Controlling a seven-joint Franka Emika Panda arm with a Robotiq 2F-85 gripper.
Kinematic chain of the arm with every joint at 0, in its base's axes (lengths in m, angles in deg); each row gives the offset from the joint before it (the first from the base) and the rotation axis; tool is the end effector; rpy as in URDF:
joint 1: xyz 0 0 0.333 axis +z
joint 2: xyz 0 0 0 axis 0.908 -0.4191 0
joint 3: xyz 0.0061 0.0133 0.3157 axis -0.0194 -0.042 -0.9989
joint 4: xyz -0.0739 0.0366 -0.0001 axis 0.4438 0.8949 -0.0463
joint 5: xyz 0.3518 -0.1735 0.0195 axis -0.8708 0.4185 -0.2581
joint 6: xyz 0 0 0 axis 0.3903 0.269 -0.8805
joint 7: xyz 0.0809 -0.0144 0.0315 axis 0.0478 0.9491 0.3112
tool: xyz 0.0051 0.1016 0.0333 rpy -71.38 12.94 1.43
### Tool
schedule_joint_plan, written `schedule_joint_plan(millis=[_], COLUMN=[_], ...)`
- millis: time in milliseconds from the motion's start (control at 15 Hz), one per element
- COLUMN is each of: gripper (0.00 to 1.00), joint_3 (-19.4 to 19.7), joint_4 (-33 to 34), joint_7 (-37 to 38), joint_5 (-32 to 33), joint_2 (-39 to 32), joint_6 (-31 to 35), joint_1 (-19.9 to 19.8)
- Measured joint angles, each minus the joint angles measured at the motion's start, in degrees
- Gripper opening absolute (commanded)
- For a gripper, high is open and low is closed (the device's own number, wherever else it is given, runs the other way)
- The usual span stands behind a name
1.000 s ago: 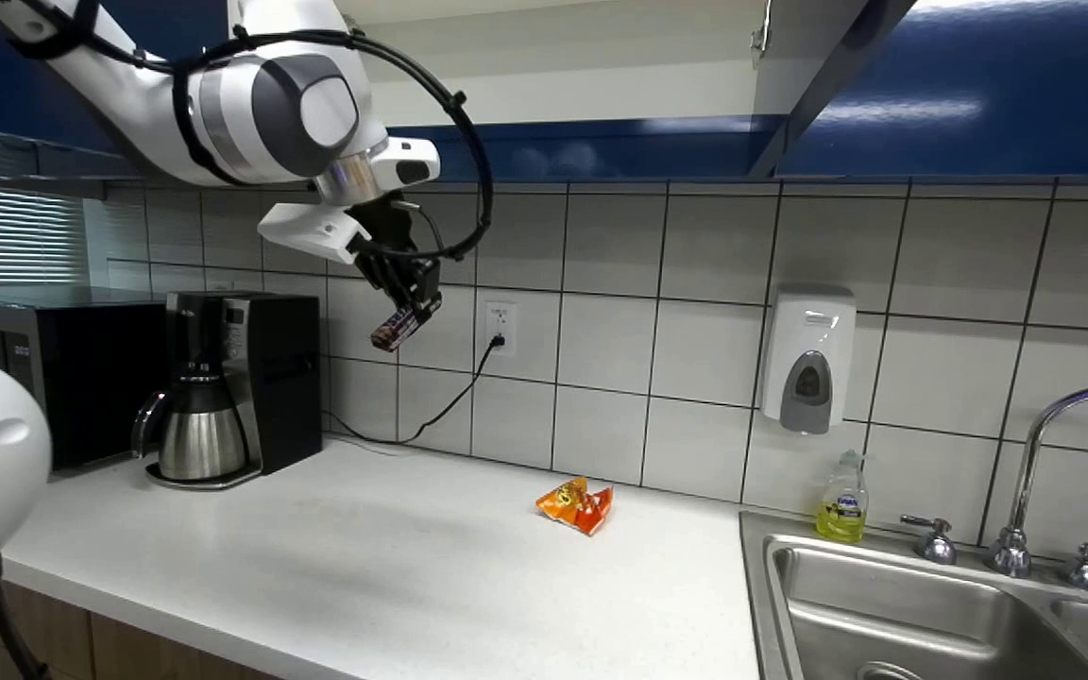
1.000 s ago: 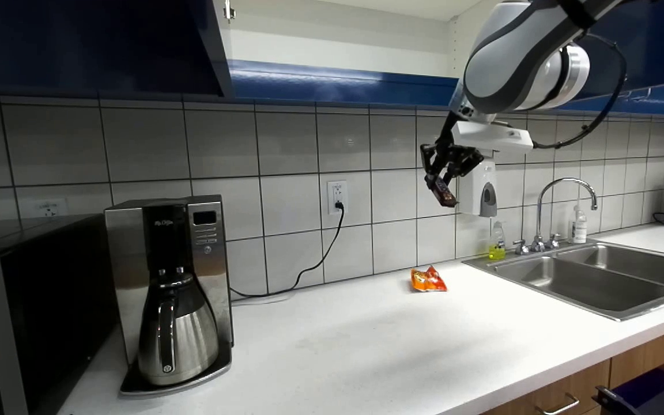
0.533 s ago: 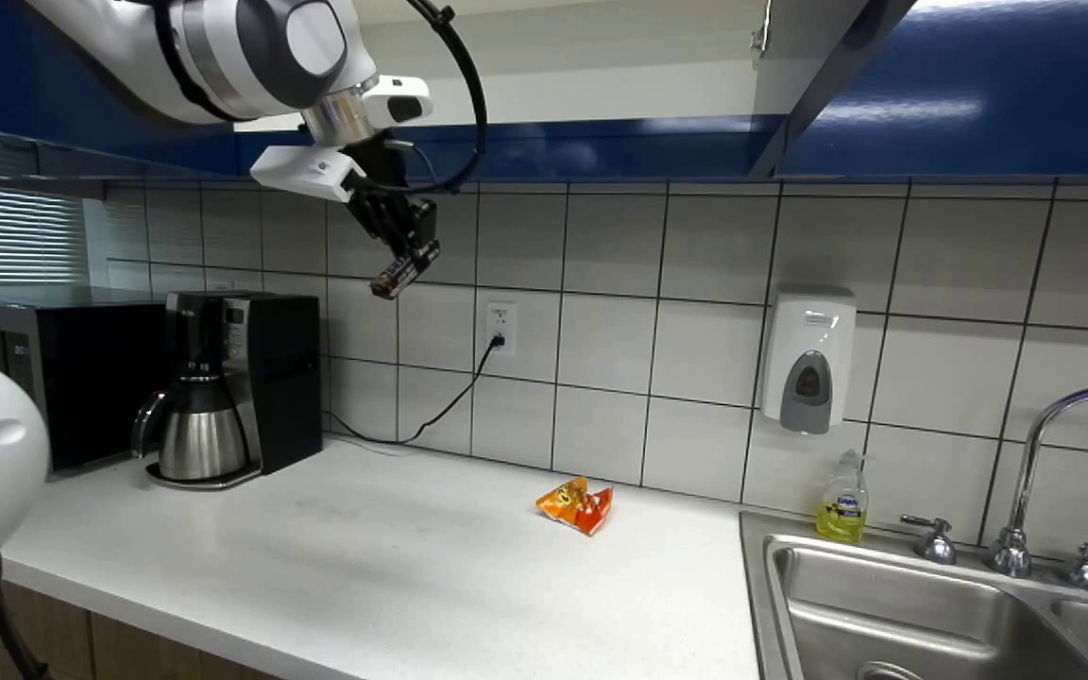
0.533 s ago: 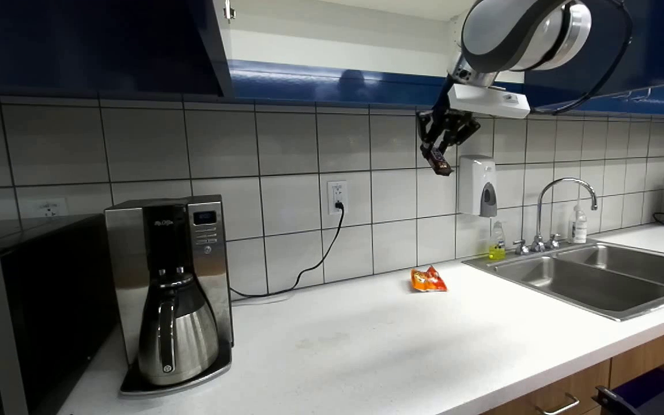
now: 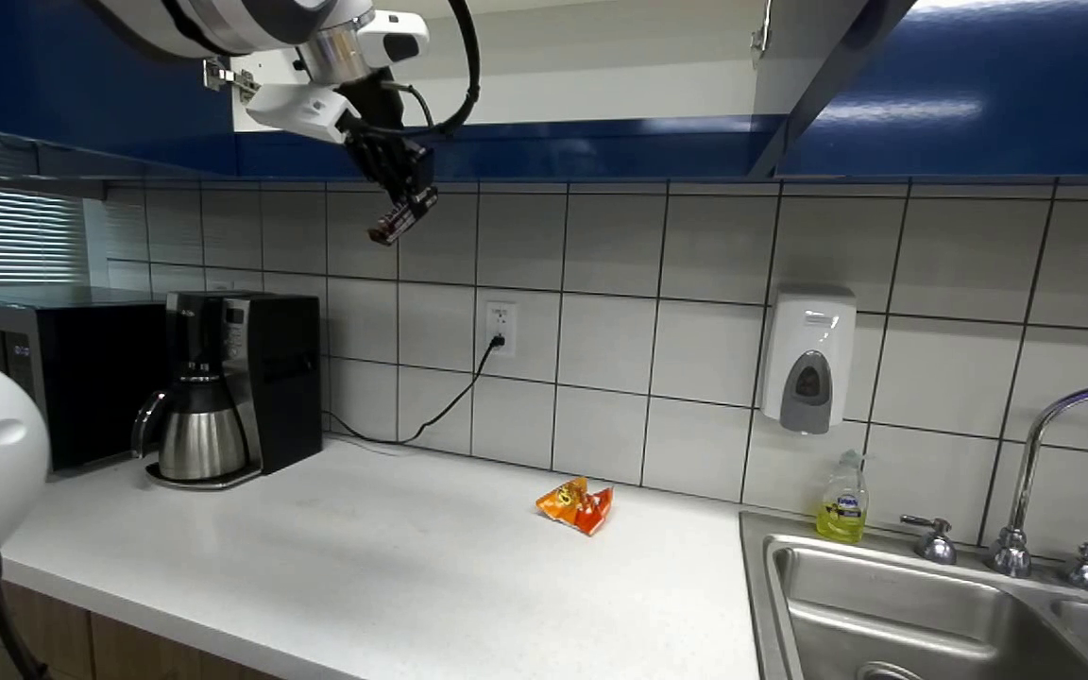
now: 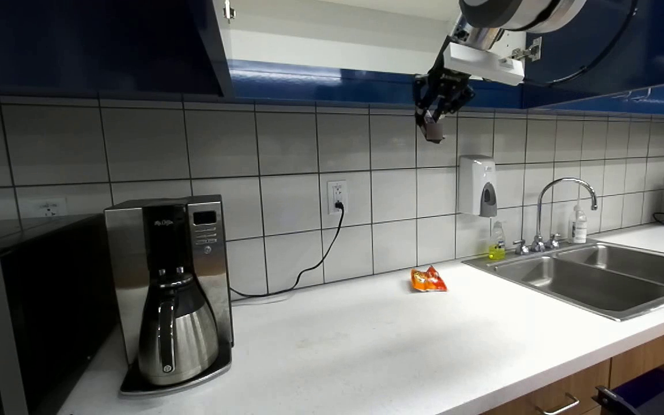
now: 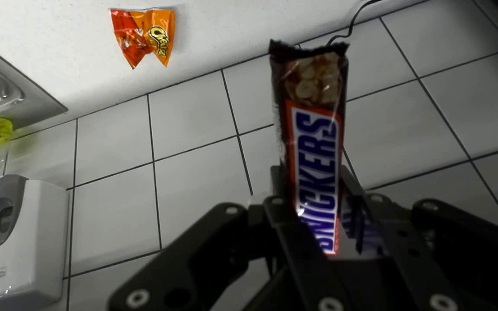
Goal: Pick up the brown chocolate bar and put it in the left cabinet
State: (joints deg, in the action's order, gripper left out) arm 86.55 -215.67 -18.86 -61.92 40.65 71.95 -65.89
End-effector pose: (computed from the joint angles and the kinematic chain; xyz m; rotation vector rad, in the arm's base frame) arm 0.4006 0.0115 0.6123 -2.8218 0.3714 -1.1265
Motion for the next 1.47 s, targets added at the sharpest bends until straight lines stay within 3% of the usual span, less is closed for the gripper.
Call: schedule_joint_plan(millis=[667, 1467], gripper=[0.07, 0.07], joint_3=[-3.1, -3.6], joint_4=[14.0, 38.6], joint_7=[3.4, 11.5], joint_5=[-1.1, -1.1], joint_2=[-2.8, -18.7], joint_6=[-8.6, -22.4], joint_1=[0.0, -0.7])
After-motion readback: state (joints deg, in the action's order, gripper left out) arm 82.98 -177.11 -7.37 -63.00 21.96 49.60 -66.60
